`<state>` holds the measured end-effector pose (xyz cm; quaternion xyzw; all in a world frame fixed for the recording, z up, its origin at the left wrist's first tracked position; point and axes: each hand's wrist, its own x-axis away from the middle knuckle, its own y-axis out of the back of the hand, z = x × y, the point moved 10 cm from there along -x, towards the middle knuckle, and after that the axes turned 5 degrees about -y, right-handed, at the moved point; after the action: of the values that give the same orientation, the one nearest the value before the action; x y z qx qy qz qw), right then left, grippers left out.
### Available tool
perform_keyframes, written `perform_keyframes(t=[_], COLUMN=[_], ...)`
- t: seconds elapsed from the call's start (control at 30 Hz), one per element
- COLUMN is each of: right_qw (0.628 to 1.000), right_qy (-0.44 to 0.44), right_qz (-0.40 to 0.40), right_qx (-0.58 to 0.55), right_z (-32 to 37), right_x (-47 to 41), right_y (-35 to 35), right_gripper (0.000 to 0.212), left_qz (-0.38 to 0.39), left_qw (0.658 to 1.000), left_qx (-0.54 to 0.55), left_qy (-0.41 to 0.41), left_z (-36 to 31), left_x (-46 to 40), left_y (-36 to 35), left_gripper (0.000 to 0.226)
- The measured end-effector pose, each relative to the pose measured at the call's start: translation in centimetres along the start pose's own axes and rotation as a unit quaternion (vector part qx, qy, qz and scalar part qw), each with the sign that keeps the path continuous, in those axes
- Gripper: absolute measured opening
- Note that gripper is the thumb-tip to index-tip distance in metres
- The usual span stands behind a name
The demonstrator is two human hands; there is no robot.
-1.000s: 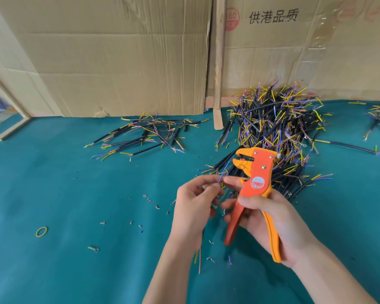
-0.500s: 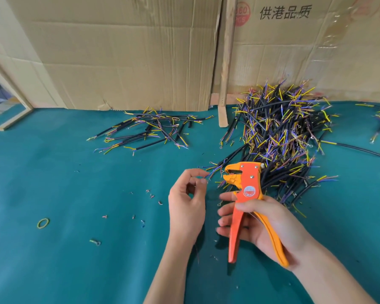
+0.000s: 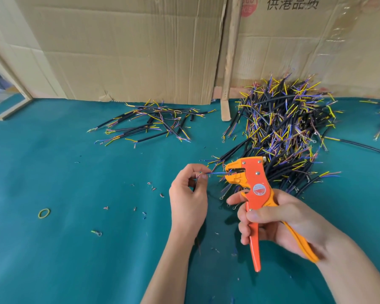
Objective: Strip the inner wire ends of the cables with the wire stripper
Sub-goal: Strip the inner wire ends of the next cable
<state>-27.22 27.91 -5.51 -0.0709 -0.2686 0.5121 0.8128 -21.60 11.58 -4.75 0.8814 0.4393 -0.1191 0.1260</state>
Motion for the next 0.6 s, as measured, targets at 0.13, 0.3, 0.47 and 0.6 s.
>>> perform_keyframes(t=[0.13, 0.3, 0.47, 0.6], right_qw=[1.000, 0.999, 0.998, 0.993], right_qy=[0.002, -0.004, 0.024, 0.060], right_qz=[-0.009, -0.023, -0.030, -0.075], right_qx=[-0.009, -0.044, -0.053, -0.064], right_z=[-0.07, -0.31, -0.08, 0.28], right_x=[-0.13, -0.27, -0.60, -0.84], right_y=[0.09, -0.26, -0.79, -0.29], right_gripper=[0.036, 0.030, 0.030, 0.028], left_qz=[0.003, 0.004, 0.006, 0.011], left_qw=[1.000, 1.000, 1.000, 1.000], left_qx=[-0.008, -0.005, 0.000, 0.005], left_qy=[0.002, 0.001, 0.005, 0.010], left_z=[0.03, -0.10, -0.04, 0.01], left_x=[-0.04, -0.01, -0.01, 0.11], left_y=[-0.08, -0.09, -0.15, -0.38], left_gripper=[0.032, 0.032, 0.032, 0.027])
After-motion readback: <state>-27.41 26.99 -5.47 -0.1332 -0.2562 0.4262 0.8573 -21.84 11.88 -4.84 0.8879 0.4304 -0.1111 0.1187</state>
